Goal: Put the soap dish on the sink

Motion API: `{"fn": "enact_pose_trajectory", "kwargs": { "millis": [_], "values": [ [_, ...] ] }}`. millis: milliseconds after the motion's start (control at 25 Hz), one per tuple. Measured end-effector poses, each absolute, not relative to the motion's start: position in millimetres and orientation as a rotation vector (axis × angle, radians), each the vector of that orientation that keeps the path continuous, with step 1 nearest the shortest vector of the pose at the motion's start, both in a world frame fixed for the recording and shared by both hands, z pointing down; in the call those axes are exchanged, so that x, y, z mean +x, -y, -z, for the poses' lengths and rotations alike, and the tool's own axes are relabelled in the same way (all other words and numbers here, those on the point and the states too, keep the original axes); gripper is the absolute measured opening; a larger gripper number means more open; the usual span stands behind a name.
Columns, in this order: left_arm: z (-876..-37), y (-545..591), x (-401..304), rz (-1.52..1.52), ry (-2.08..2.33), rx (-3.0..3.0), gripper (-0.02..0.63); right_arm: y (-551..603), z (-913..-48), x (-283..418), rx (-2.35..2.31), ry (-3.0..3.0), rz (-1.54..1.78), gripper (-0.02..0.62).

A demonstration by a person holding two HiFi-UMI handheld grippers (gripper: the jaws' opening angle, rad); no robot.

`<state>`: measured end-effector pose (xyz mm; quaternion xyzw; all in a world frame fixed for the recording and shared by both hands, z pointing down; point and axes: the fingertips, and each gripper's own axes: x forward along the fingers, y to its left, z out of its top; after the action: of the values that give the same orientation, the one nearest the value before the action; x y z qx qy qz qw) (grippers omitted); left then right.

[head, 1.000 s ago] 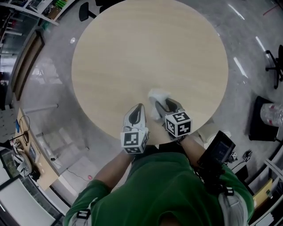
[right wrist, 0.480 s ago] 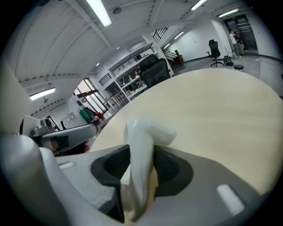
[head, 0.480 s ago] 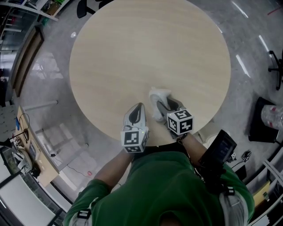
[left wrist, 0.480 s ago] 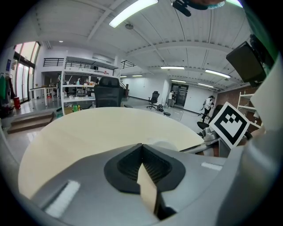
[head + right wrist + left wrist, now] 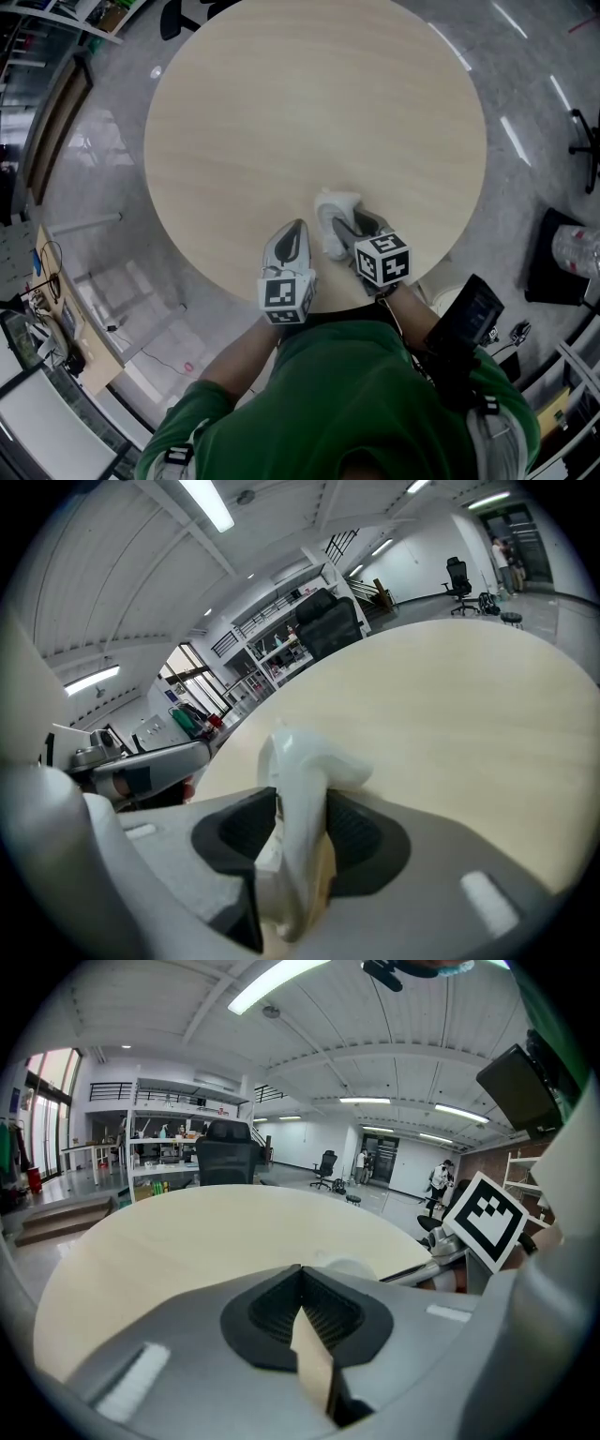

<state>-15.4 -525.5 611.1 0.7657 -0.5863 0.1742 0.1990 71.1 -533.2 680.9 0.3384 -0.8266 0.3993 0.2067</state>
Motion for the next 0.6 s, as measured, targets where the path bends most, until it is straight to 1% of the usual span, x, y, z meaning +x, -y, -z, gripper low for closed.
{"fn": "enact_pose_trajectory", "kwargs": {
  "millis": [280,600],
  "values": [
    [-630,546,0,-0.524,1.630,2.120,0.006,551,-705,91,0.901,2.251,-1.125,0.179],
    [-615,526,-23,-0.505,1.666,2.124,0.006,536,-694,86,0.899,2.236,-1.083,0.187]
  ]
}}
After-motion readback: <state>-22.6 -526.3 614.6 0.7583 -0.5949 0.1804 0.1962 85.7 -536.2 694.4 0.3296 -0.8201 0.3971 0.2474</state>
